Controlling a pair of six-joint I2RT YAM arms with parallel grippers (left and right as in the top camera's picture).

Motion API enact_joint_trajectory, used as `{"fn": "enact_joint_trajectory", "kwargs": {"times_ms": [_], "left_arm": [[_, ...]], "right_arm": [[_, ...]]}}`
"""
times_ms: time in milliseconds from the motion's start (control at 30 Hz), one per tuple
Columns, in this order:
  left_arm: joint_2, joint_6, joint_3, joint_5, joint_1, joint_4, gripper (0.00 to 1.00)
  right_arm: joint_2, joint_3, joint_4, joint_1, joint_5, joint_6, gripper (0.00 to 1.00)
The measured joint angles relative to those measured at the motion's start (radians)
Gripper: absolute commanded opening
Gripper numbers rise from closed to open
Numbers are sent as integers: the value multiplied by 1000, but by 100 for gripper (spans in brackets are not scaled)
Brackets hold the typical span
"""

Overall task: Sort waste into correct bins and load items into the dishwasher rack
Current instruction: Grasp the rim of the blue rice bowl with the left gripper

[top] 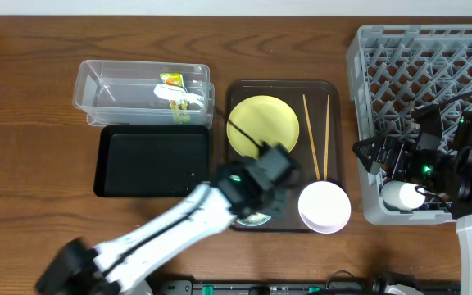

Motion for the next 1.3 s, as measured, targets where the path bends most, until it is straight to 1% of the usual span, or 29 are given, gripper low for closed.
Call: {"fn": "enact_joint_trajectory", "kwargs": {"times_ms": [67,200,333,367,400,467,667,800,867,933,1033,1200,1300], "left_arm": [[61,-7,0,-14,-42,23,38],[144,-24,-2,-32,-75,45,38],[189,-40,-3,-66,-74,60,30],[195,-43,-3,-69,-74,67,28],[199,-47,-3,-73,-74,74,22],[206,-54,-3,-77,-74,76,6],[211,-53,1,-92,-75,65,6],[193,-32,33,-90,-46,-20,6],[153,-18,50,-84,4,-61,6],[105,0,57,-60,63,-68,6],[3,42,66,38,197,-71,6],[-126,128,76,285,456,-100,6],[-146,196,76,449,604,-146,6]], "right_arm": [[0,0,0,0,1,3,99],[0,0,-2,0,1,3,99],[0,0,-2,0,1,11,99],[0,0,-1,0,1,15,99],[0,0,0,0,1,18,99],[0,0,0,0,1,22,99],[0,0,0,0,6,25,99],[0,0,0,0,9,26,99],[0,0,0,0,9,26,99],[0,0,0,0,10,26,99],[0,0,0,0,11,26,99],[0,0,-2,0,12,26,99],[0,0,-2,0,12,26,99]]}}
